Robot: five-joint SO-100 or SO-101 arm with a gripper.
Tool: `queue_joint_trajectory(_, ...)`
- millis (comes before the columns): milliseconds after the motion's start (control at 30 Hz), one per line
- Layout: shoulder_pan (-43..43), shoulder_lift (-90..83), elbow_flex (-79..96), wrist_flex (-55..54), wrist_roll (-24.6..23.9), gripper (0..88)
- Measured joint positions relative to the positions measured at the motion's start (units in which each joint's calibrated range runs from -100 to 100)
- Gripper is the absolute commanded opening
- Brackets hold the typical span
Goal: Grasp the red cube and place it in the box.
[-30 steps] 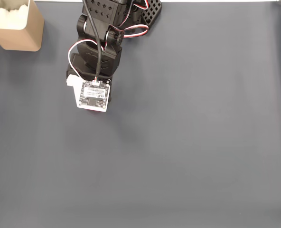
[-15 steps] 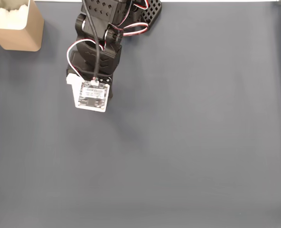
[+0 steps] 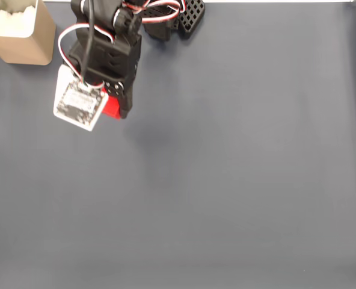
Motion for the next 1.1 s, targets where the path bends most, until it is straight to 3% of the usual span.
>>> queue_joint_trajectory(700,14.69,-6.08,-2.35,0.72,-5.03,0.0)
queue_joint_trajectory(1100,24.78,1.48,-15.28,0.72,-6.74,0.0)
